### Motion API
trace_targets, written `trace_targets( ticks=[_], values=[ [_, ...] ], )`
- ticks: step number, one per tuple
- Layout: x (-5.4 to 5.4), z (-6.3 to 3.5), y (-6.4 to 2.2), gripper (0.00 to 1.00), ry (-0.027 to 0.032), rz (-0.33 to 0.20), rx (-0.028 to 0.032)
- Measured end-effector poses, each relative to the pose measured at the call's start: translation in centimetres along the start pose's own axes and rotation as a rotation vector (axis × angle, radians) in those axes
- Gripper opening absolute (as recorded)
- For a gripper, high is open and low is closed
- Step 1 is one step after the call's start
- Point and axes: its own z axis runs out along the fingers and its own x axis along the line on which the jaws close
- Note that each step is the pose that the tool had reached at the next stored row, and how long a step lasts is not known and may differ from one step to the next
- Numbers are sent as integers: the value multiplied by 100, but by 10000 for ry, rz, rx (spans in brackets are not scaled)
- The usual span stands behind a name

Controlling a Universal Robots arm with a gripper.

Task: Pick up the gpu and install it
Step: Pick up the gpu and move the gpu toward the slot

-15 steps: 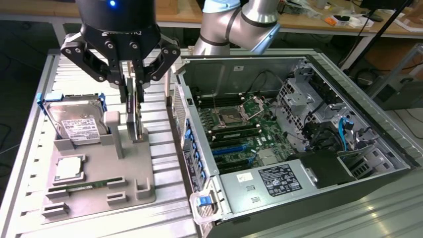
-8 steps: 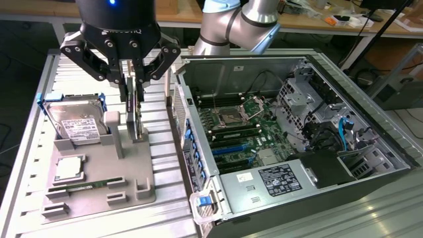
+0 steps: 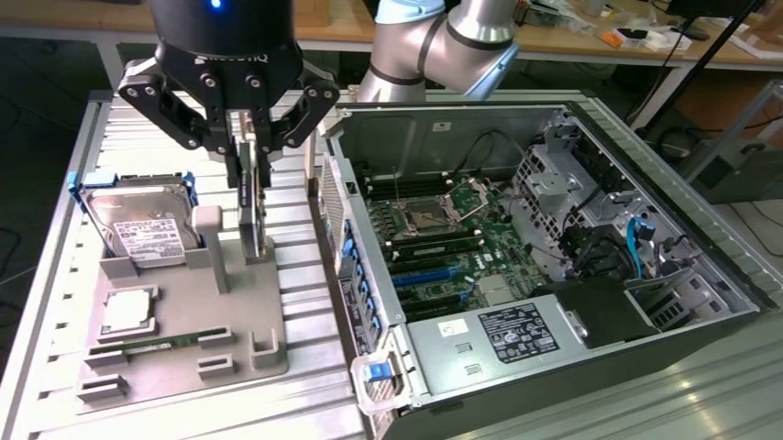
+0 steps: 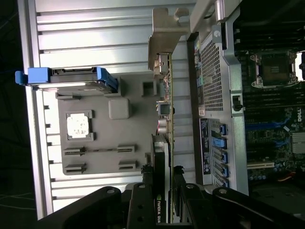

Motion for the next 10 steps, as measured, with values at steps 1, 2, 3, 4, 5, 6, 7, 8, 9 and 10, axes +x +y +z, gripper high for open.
trace_targets(
  ticks=[1, 2, 3, 4, 5, 6, 7, 8, 9, 10],
  values=[
    [-9, 0, 1, 27, 0, 0, 0],
    [-16, 1, 1, 27, 0, 0, 0],
    [-24, 1, 1, 27, 0, 0, 0],
    [-32, 1, 2, 27, -1, 0, 0],
    [-41, 1, 3, 27, 0, -1, 1],
    [-49, 2, 3, 27, 0, 0, 0],
    [-57, 2, 4, 27, 0, 0, 0],
    [-66, 2, 4, 27, -1, 0, 0],
    [-75, 2, 5, 27, 0, 0, 0],
    [-84, 3, 6, 27, 0, 0, 0]
  ],
)
